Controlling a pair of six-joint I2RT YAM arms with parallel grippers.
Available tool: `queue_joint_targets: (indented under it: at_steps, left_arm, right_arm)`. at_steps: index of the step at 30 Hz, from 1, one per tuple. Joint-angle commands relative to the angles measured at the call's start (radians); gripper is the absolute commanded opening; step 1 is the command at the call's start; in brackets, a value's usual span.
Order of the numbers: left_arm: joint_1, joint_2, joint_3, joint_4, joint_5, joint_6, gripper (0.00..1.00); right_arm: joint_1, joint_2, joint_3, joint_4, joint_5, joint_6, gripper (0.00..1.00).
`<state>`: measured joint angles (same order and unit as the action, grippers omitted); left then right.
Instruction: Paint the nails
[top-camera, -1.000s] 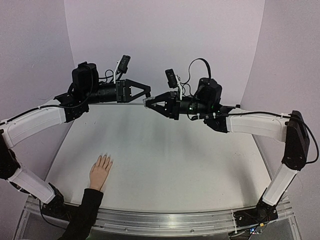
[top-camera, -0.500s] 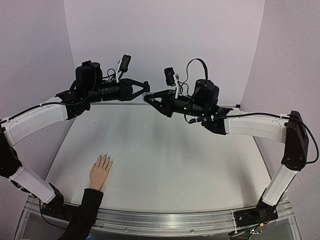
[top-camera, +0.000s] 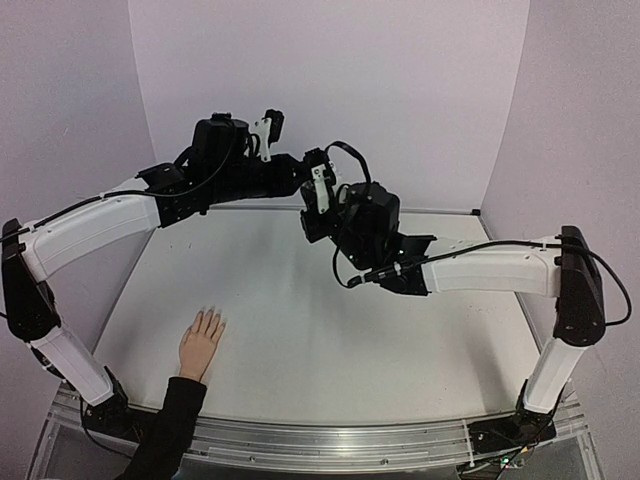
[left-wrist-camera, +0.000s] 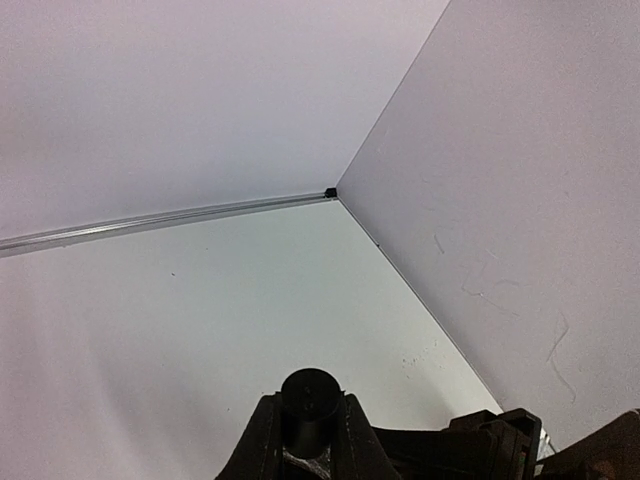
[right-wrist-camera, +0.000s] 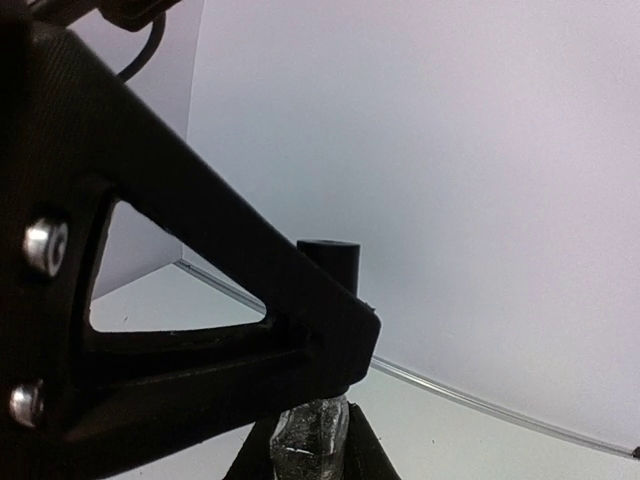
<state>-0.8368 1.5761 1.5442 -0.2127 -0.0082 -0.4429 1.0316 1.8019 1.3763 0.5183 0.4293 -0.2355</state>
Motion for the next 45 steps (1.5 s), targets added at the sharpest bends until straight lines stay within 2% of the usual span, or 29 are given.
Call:
queue_joint_targets:
  at_steps: [1,4,6,10,13,16,19,25,30,35,45]
  left_arm:
    - [0.024,-0.055,-0.014,0.048,0.114,0.025,0.38]
    - [0.064,-0.112,-0.084,0.105,0.223,0.001,0.63]
    - [0.117,-0.158,-0.156,0.183,0.349,-0.048,0.73]
    - [0.179,-0.23,-0.278,0.371,0.552,-0.116,0.8]
    - [0.183,-0.231,-0.306,0.436,0.678,-0.13,0.83]
    - [0.183,-0.229,-0.318,0.479,0.731,-0.149,0.88]
    - [0.183,-0.229,-0.323,0.495,0.753,-0.152,0.89]
    - [0.183,-0.223,-0.336,0.533,0.836,-0.157,0.8]
    - [0.183,-0.22,-0.35,0.582,0.895,-0.169,0.67]
    - [0.183,-0.211,-0.342,0.569,0.903,-0.155,0.52]
    - [0.183,-0.199,-0.314,0.52,0.873,-0.127,0.38]
  right_arm:
    - [-0.025,-0.105,-0.074,0.052,-0.233,-0.031,0.0]
    - [-0.068,-0.171,-0.141,0.044,-0.468,0.02,0.0]
    - [-0.097,-0.201,-0.167,0.036,-0.604,0.064,0.0]
    - [-0.188,-0.23,-0.187,0.025,-0.947,0.191,0.0]
    - [-0.224,-0.207,-0.154,0.03,-1.159,0.294,0.0]
    - [-0.229,-0.17,-0.105,0.038,-1.293,0.354,0.0]
    - [-0.229,-0.145,-0.081,0.08,-1.341,0.416,0.0]
    - [-0.229,-0.117,-0.059,0.139,-1.341,0.473,0.0]
    - [-0.229,-0.116,-0.06,0.15,-1.278,0.476,0.0]
    - [-0.228,-0.104,-0.048,0.152,-1.247,0.486,0.0]
    - [-0.229,-0.081,-0.021,0.152,-1.244,0.496,0.0]
